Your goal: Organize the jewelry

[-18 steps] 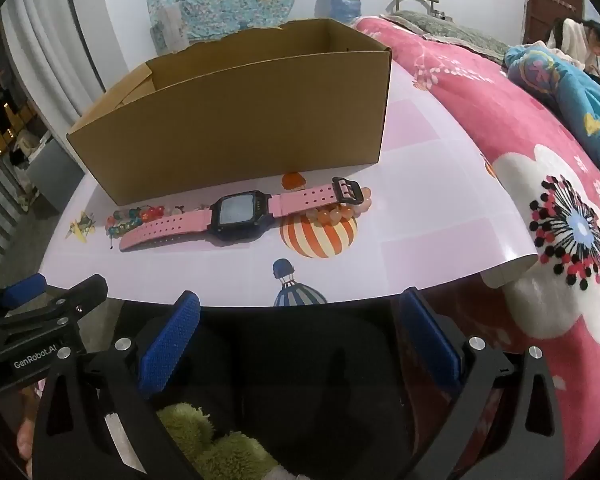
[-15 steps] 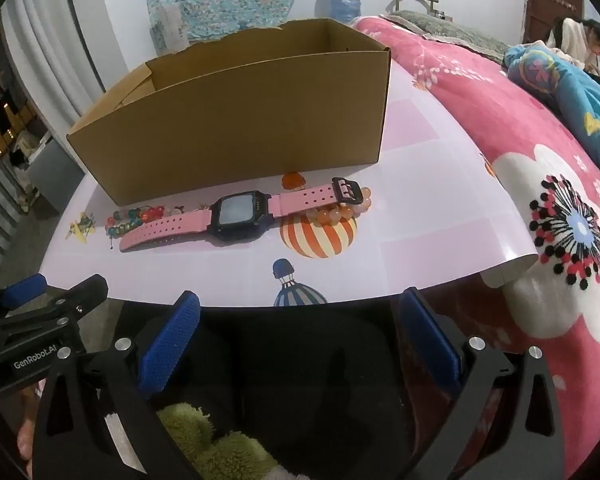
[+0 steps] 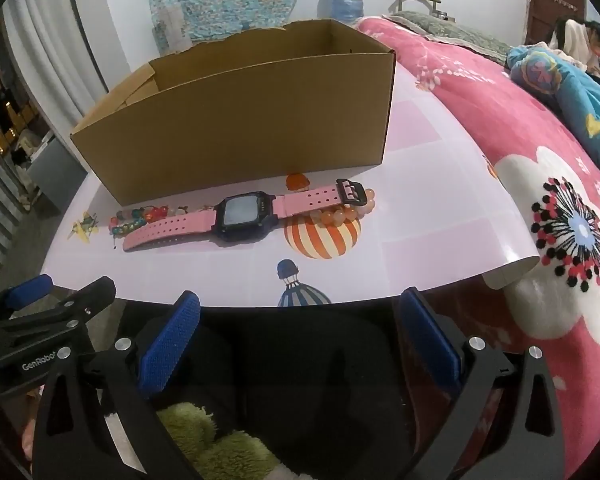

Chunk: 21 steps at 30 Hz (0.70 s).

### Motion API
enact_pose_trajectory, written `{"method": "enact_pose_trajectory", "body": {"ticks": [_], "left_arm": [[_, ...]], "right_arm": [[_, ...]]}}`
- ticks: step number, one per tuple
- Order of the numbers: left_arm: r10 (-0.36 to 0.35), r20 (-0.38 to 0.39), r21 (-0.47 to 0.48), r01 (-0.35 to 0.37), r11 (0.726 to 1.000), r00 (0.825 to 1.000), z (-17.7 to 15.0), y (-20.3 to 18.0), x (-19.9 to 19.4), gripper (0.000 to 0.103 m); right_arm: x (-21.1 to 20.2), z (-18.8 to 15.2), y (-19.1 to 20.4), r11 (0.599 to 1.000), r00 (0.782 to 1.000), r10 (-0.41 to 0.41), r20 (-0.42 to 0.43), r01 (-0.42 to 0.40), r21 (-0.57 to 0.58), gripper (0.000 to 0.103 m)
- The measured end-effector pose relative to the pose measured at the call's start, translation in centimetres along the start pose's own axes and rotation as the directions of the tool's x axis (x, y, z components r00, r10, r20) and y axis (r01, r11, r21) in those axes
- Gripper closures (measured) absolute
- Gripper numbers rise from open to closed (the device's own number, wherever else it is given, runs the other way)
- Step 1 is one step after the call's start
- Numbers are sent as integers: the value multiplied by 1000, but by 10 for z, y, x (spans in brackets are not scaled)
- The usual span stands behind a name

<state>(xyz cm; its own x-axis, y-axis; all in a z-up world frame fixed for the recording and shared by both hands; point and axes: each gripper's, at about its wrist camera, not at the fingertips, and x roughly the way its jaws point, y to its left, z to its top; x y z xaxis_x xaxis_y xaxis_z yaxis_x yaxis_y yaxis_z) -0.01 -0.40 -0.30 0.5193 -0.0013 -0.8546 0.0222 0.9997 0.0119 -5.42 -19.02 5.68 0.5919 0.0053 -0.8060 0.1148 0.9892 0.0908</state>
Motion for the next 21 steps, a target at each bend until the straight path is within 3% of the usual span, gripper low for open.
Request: {"method": "enact_pose_trajectory", "body": {"ticks": [21], "left_arm": [[3, -1, 0, -3, 1000, 1000, 0, 0, 1, 8]], "right_arm": [[0, 0, 1, 1000, 1000, 11, -4, -11, 1, 6]]}}
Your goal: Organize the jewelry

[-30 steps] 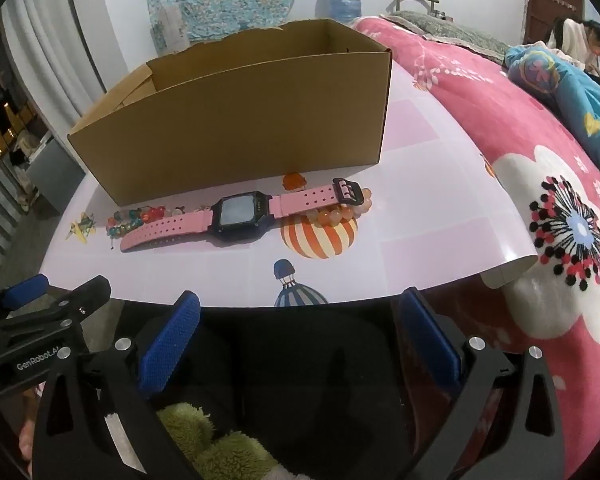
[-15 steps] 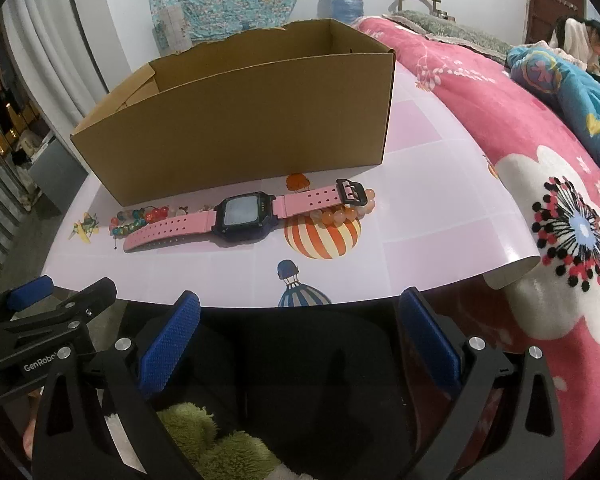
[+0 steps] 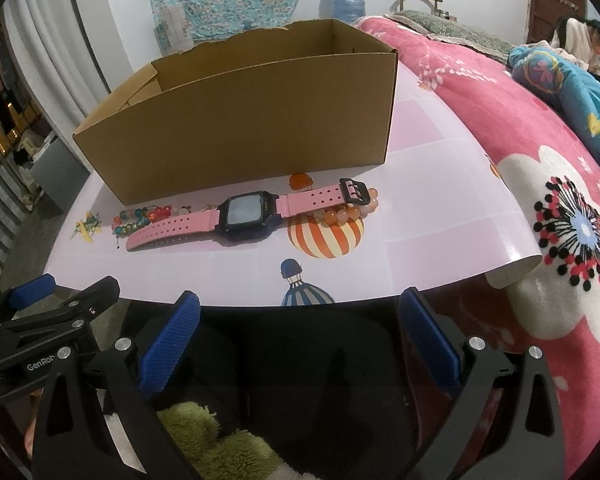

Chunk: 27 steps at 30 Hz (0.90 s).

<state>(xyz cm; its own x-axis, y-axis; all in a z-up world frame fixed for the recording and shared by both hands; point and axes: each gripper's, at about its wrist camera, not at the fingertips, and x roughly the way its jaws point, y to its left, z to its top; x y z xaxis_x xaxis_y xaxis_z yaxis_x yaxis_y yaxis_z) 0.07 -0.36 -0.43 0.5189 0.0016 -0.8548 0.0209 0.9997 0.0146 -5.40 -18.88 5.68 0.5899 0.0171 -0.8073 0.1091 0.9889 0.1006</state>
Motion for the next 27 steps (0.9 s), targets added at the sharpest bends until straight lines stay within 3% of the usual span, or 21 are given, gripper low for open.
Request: {"method": "enact_pose_trajectory", "body": {"ticks": [27], "left_arm": [[1, -2, -7, -1, 1000, 1000, -2, 6, 2, 8]], "right_arm": [[0, 1, 1, 1000, 1000, -6, -3, 6, -1, 6]]}}
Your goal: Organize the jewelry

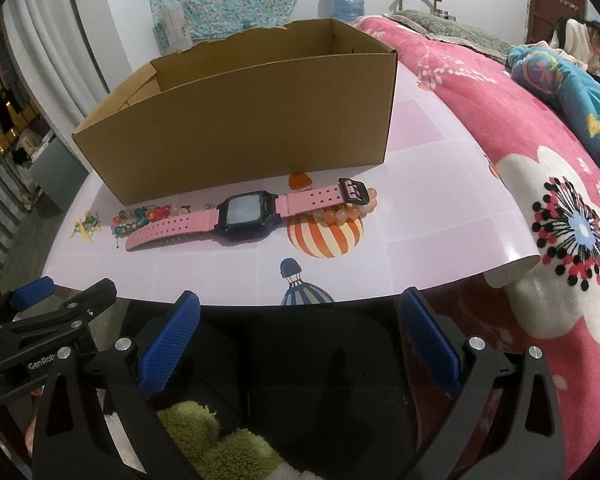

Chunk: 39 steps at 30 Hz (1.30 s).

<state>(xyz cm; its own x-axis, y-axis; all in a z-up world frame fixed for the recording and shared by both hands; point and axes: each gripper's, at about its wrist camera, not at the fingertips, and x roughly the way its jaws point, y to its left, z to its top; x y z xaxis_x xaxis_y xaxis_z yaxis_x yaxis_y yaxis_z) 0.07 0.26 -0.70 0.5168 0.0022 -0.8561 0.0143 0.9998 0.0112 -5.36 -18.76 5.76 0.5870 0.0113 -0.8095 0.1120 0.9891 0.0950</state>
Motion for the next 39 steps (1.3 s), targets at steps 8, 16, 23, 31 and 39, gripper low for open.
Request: {"method": "enact_pose_trajectory", "body": {"ticks": [8, 16, 23, 31, 39], "left_arm": [[-7, -3, -7, 7, 1000, 1000, -2, 4, 2, 8], [-45, 1, 9, 45, 999, 999, 0, 6, 8, 8], [-203, 131, 61, 197, 979, 970, 2, 14, 2, 8], [-353, 225, 77, 345, 935, 908, 9, 22, -1, 8], [-314, 279, 257, 244, 935, 908, 7, 10, 2, 8]], "right_arm": [[-2, -2, -1, 1000, 1000, -14, 7, 14, 0, 6], [-13, 1, 1, 999, 994, 29, 107, -24, -48, 6], [-17, 17, 2, 970, 972, 127, 198, -80, -230, 6], [13, 47, 17, 865, 957, 277, 82, -211, -455, 9], [54, 57, 32, 751, 958, 272, -92, -272, -601, 32]]}}
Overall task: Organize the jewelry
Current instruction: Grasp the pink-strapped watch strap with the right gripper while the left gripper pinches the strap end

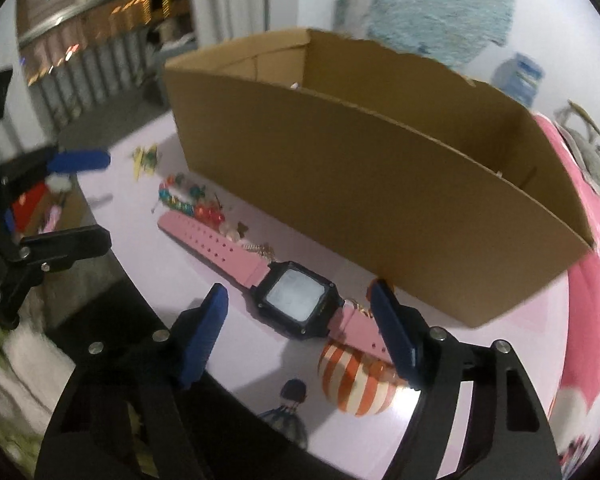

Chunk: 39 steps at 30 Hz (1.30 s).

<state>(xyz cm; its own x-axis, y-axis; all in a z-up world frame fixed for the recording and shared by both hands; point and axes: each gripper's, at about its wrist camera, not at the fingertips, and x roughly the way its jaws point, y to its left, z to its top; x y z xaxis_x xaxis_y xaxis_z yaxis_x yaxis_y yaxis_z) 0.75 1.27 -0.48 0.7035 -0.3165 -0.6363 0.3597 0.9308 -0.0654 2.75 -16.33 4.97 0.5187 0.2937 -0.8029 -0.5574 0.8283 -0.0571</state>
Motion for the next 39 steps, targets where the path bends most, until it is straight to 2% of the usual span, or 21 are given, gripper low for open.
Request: {"method": "enact_pose_trajectory", "body": {"ticks": [4, 6, 7, 10, 13, 16, 21, 24, 28, 32, 35, 39], "left_arm": [[4, -8, 60, -3, 998, 1000, -1, -7, 6, 9], [-5, -3, 88, 6, 996, 1000, -2, -11, 8, 16], [-8, -7, 109, 8, 994, 1000, -2, -13, 10, 27], [-23, -36, 141, 28, 990, 999, -2, -19, 17, 39], [-27, -47, 172, 35, 985, 999, -2, -22, 19, 41], [-6, -47, 237, 17, 971, 999, -2, -32, 23, 41], [38, -48, 374, -17, 927, 998, -4, -52, 32, 43], [78, -64, 433, -43, 900, 995, -7, -63, 42, 54], [98, -68, 437, -59, 898, 993, -7, -66, 47, 67], [95, -77, 415, -55, 908, 993, -5, -66, 50, 83], [100, -64, 411, -65, 909, 993, -4, -70, 50, 90], [100, -51, 402, -71, 913, 994, -1, -69, 48, 96]], "right_arm": [[12, 2, 3, 996, 998, 29, -58, -34, -85, 40], [19, 2, 4, 991, 995, 27, -98, -40, -128, 43], [22, 1, 5, 989, 993, 28, -112, -44, -143, 49], [25, 1, 3, 985, 990, 36, -137, -59, -165, 50], [24, 2, -1, 982, 986, 66, -153, -92, -164, 51], [24, 5, -14, 981, 977, 128, -172, -150, -121, 52], [24, 12, -39, 966, 951, 249, -185, -256, -16, 52], [25, 13, -50, 953, 934, 302, -189, -301, 33, 52], [24, 11, -59, 941, 924, 339, -178, -333, 63, 52], [24, 9, -60, 935, 925, 352, -145, -342, 91, 52], [25, 11, -58, 936, 932, 346, -111, -335, 107, 52], [20, 9, -55, 954, 956, 285, -72, -276, 117, 51]]}}
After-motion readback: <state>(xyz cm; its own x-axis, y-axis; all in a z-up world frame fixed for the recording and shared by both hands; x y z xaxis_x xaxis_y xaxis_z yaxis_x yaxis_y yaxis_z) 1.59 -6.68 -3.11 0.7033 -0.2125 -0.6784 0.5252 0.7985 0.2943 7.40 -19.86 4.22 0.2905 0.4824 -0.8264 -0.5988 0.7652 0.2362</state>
